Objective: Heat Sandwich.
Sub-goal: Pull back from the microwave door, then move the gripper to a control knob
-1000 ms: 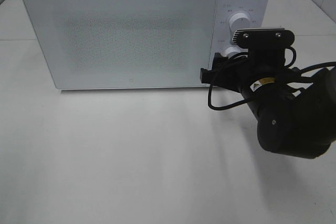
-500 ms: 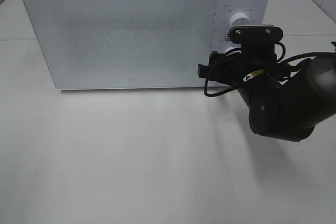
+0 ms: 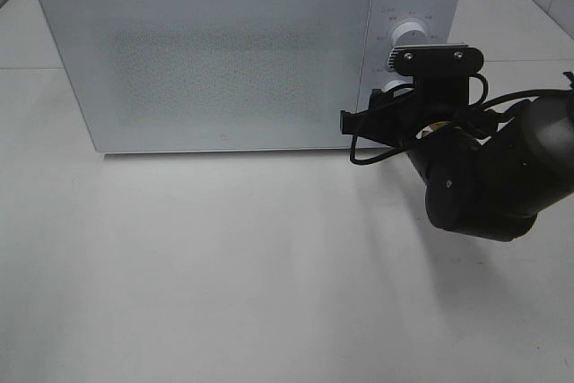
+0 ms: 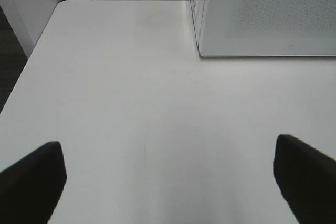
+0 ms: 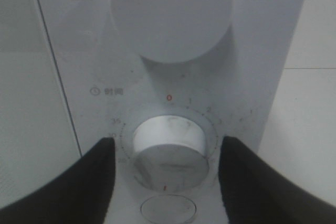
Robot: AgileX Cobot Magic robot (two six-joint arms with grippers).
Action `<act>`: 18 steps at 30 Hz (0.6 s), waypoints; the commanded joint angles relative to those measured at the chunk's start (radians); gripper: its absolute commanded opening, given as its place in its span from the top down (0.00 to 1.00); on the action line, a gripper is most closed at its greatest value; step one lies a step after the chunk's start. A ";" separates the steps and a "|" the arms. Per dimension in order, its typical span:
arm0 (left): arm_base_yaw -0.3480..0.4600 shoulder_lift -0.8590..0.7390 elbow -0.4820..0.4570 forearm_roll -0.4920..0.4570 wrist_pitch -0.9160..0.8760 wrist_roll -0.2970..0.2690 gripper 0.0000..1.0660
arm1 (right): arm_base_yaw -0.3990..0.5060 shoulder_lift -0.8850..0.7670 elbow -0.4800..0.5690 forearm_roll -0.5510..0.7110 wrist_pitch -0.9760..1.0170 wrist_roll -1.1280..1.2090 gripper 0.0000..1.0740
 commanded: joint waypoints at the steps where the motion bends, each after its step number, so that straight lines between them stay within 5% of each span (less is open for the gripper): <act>1: 0.003 -0.029 0.002 -0.001 -0.008 -0.001 0.03 | -0.005 -0.003 -0.007 -0.009 -0.013 0.001 0.67; 3: 0.003 -0.029 0.002 -0.001 -0.008 -0.001 0.03 | -0.005 -0.003 -0.007 -0.009 -0.013 0.001 0.79; 8: 0.003 -0.029 0.002 -0.001 -0.008 -0.001 0.03 | -0.005 -0.003 -0.007 -0.009 -0.026 0.001 0.88; 18: 0.003 -0.029 0.002 -0.001 -0.008 -0.001 0.03 | -0.005 -0.003 -0.007 -0.007 -0.032 0.001 0.86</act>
